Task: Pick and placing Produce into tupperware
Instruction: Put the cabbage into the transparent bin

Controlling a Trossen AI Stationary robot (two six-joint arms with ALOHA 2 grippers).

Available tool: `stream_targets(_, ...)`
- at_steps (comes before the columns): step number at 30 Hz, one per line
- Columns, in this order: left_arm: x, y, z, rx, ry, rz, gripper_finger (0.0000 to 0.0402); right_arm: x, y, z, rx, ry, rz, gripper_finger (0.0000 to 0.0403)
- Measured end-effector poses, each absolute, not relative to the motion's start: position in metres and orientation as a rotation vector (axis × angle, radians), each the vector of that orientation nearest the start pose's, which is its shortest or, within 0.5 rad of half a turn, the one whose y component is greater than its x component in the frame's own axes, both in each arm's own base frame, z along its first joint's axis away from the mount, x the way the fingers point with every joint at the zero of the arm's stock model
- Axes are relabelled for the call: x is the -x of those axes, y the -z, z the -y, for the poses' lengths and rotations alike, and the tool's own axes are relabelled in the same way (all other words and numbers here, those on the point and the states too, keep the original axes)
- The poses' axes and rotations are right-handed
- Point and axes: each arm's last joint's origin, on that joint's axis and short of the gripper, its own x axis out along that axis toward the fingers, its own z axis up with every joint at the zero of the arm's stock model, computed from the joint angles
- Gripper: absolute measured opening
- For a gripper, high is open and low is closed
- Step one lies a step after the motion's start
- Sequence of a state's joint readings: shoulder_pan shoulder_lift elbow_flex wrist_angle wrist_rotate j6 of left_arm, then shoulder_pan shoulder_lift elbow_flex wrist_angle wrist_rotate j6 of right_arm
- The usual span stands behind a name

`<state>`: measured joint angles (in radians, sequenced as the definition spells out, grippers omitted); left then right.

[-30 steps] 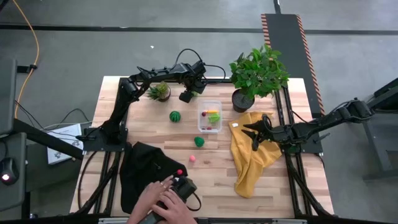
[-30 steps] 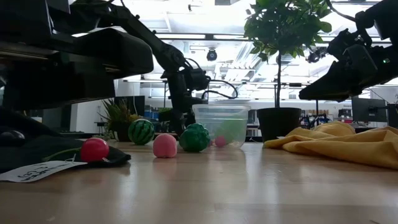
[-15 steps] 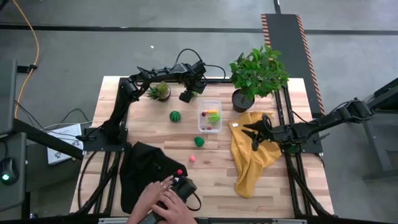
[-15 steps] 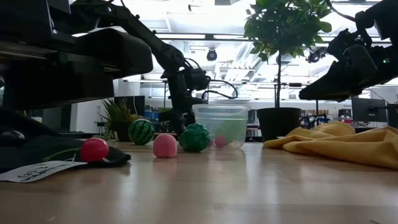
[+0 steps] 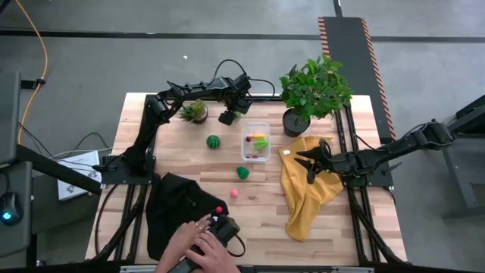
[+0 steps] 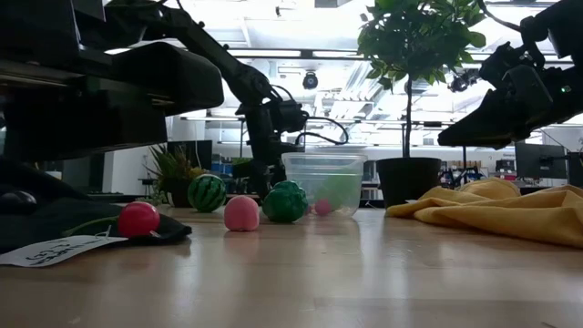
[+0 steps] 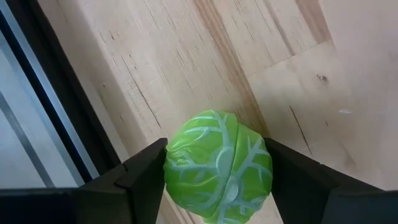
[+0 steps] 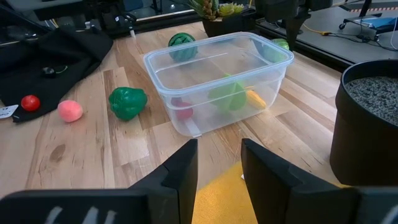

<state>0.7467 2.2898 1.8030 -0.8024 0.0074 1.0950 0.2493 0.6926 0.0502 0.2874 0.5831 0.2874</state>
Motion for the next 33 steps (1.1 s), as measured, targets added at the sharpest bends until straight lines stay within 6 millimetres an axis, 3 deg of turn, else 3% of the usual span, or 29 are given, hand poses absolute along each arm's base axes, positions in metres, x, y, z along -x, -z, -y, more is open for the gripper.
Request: stream_targets(33, -0.3417, -0.148, -0.3159, -0.432, 0.094, -1.37, 0.0228, -0.1349, -0.1414, -0.0179, -0.138, 0.374, -0.275, 0.0114)
